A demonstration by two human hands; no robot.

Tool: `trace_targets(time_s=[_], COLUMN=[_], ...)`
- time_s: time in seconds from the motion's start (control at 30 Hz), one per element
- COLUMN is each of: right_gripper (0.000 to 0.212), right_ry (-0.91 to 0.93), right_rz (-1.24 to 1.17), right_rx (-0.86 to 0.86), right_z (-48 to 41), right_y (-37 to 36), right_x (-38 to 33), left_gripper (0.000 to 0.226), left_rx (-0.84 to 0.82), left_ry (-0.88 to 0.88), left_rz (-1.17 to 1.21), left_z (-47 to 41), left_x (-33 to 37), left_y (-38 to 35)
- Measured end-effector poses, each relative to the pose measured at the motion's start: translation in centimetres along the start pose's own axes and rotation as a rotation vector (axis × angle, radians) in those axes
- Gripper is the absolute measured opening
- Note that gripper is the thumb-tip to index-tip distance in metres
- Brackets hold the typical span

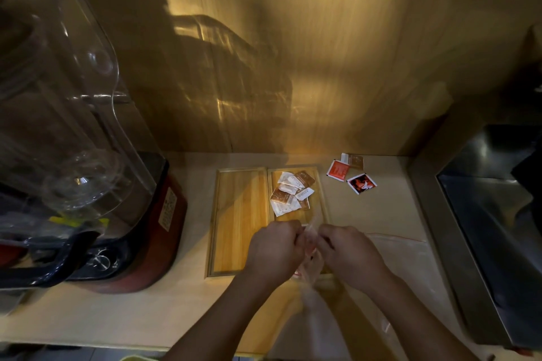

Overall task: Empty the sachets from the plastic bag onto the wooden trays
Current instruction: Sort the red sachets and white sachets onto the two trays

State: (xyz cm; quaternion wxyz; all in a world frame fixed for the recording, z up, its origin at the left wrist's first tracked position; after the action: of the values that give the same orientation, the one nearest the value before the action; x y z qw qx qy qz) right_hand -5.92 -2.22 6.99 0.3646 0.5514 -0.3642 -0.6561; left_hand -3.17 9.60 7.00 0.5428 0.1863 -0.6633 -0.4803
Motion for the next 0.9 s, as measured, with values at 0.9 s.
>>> trace_targets(time_s=[0.9], right_gripper=[0.047], right_ry=[-0.244], right_rz=[-0.195], right_rx=[0.099], right_z=[-1.6], right_y=[2.1], right_x=[1.0], left_gripper=[0.041], left_rx=[0.021], left_ry=[0.022], left_rz=[-0.069], left_z=[5.0], left_x=[2.1], left_y=[1.4])
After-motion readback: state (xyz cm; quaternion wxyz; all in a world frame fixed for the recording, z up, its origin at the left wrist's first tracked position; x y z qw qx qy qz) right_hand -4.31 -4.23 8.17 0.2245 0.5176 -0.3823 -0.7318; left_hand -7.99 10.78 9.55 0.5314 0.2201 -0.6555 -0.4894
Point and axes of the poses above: each hand's wrist, its own z-axis away from the middle knuckle, its own y-axis out of the back of the hand, x = y × z, the point moved 6 cm from there along -z, towards the middle knuckle, and after that the axes turned 4 degrees about -y, right-handed, at the moved point
